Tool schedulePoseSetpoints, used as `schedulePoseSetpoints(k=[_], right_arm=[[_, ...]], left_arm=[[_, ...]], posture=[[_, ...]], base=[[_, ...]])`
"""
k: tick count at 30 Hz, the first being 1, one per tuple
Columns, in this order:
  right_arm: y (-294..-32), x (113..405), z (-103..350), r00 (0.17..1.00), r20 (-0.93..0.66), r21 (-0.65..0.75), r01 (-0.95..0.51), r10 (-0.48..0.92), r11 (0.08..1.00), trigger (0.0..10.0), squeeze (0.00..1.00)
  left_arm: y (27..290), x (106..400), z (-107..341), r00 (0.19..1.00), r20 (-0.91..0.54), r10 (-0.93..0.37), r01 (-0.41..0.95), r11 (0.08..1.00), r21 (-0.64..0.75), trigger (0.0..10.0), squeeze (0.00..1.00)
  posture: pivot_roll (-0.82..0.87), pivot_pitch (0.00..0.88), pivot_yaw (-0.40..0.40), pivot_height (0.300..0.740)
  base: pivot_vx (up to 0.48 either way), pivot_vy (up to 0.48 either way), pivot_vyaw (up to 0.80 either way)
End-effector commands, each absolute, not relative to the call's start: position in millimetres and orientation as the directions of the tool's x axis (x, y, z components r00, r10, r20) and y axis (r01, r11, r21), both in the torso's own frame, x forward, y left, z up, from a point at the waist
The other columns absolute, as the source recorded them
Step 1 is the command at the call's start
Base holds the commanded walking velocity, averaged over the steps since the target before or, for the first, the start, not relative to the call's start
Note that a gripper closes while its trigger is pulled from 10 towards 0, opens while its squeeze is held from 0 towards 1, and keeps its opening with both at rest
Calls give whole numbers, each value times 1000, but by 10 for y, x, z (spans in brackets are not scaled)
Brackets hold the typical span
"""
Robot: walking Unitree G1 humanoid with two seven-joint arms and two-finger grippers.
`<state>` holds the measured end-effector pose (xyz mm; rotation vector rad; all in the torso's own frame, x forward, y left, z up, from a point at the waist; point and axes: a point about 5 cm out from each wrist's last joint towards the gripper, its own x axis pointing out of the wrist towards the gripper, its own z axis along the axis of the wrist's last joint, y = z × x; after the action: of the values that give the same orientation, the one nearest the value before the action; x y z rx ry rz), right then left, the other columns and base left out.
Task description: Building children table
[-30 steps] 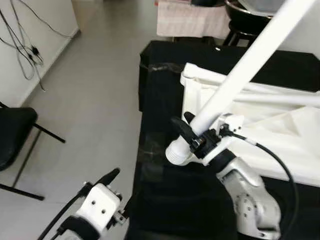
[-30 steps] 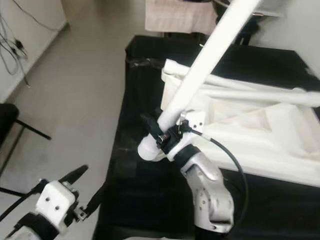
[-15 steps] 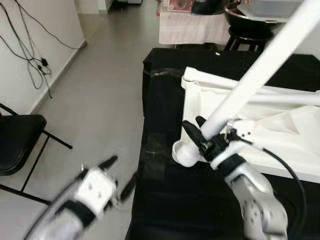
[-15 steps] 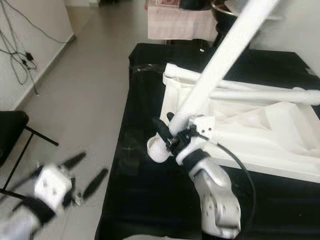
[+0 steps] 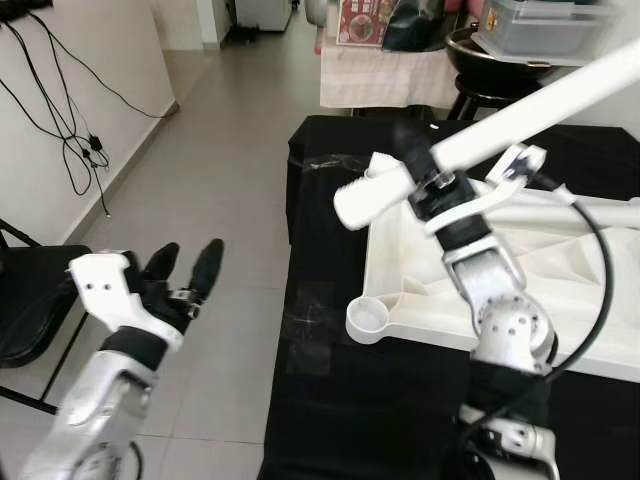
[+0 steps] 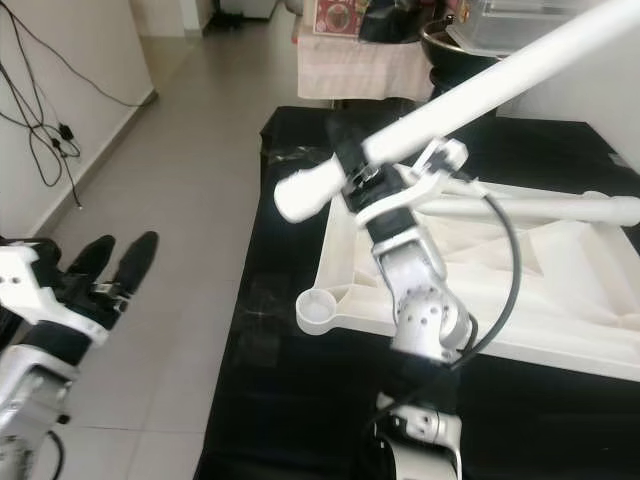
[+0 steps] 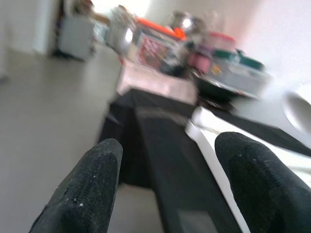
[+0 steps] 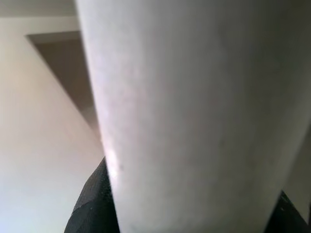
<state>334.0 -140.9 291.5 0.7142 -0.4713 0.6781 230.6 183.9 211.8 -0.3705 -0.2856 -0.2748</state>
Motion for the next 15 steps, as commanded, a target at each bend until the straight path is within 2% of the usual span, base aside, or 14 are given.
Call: schedulePoseSetpoints(k=[1,2,3,5,6,7,11,12,13,14,15], right_arm=[[-1202,3344,2825,652,527,265,-736,545,623,10000,0],[-1202,3344,2825,652,527,265,-736,545,623,10000,0],[-1107,3344,2736,631,464,159,-750,622,642,10000,0],[-983,3346,2647,585,384,28,-781,714,624,10000,0],[-983,3346,2647,585,384,28,-781,714,624,10000,0],[-920,3394,2640,541,353,-22,-811,763,585,10000,0],[-922,3485,2633,534,324,-42,-816,781,576,10000,0],[-949,3522,2654,508,340,-24,-836,791,548,10000,0],[-981,3557,2679,479,353,-12,-857,804,516,10000,0],[-981,3557,2679,479,353,-12,-857,804,516,10000,0],[-1014,3572,2704,439,368,-6,-880,820,474,10000,0]], left_arm=[[1692,2209,1994,904,252,-345,407,876,-258,10000,0],[1692,2209,1994,904,252,-345,407,876,-258,10000,0],[1579,2121,1872,884,179,-432,463,861,-208,10000,0],[1445,1985,1696,855,74,-513,518,841,-156,10000,0],[1445,1985,1696,855,74,-513,518,841,-156,10000,0],[1427,1924,1609,872,31,-488,485,857,-175,10000,0],[1466,1903,1608,894,18,-448,442,875,-199,10000,0],[1487,1885,1636,897,13,-441,435,880,-188,10000,0],[1496,1849,1661,891,-1,-453,449,884,-132,10000,0],[1496,1849,1661,891,-1,-453,449,884,-132,10000,0],[1495,1800,1681,881,-17,-474,471,879,-73,10000,0]], posture=[[71,99,-57,740],[71,99,-57,740],[73,118,-58,740],[77,146,-57,740],[77,146,-57,740],[78,170,-53,740],[82,204,-50,740],[94,235,-50,740],[104,261,-47,740],[104,261,-47,740],[110,282,-43,740]], base=[[0,0,0],[0,0,0],[0,0,0],[0,0,0],[0,0,0],[0,0,0],[0,0,0],[0,0,0],[0,0,0],[0,0,0],[0,0,0]])
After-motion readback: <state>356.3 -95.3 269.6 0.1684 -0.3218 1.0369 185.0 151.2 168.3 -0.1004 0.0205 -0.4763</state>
